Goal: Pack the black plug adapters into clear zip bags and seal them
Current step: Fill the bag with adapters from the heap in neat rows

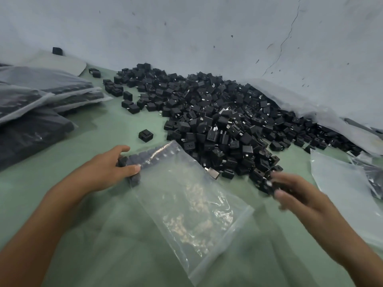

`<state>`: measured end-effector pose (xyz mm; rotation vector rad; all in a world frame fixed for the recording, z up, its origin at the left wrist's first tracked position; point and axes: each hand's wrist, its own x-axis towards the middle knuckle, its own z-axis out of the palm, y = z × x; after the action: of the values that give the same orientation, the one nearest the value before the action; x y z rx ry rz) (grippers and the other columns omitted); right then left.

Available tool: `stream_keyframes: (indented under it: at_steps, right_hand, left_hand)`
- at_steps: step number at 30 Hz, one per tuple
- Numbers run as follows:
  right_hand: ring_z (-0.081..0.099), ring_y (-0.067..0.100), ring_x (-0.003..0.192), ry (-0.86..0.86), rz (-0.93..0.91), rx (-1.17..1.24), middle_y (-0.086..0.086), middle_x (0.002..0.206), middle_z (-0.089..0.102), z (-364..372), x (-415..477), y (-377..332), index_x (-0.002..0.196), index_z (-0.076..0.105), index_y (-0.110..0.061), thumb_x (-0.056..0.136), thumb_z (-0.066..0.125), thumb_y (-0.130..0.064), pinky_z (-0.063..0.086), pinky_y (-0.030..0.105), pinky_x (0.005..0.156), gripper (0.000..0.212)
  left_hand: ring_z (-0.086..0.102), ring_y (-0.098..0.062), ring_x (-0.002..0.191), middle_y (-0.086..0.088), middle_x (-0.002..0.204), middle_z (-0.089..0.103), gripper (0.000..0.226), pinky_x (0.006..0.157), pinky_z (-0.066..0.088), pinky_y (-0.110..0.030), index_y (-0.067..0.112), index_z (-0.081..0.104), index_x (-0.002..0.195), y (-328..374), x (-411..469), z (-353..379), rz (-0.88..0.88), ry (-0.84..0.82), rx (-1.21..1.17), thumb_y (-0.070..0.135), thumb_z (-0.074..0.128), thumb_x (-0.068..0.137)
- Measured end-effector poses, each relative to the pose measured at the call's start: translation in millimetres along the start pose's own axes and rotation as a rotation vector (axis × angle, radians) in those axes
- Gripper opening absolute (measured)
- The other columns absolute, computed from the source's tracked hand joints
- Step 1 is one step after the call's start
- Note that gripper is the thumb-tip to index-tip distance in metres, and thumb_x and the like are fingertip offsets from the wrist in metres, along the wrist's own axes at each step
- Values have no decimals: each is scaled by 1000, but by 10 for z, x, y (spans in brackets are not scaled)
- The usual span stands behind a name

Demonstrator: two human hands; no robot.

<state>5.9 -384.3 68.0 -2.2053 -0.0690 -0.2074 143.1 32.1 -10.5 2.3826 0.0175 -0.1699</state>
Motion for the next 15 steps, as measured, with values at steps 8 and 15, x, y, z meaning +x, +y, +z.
stream_keyframes:
  at_steps: [8, 15]
  right_hand:
    - [61, 20, 62, -246, 323, 333, 12, 71, 71, 442, -757, 6, 101, 79, -26, 76, 66, -29, 47, 23, 58, 29]
    - [61, 26, 63, -268, 426, 598, 21, 82, 71, 936, -520, -128, 109, 77, -26, 79, 80, -18, 49, 29, 59, 31]
  left_hand:
    - [56, -21, 111, -6, 137, 55, 78, 100, 43, -35, 31, 39, 146, -6, 9, 13, 16, -1, -7, 57, 70, 81]
    - [56, -21, 110, -5, 136, 55, 78, 99, 42, -35, 32, 38, 146, -30, 24, 24, 19, 1, -12, 59, 70, 80]
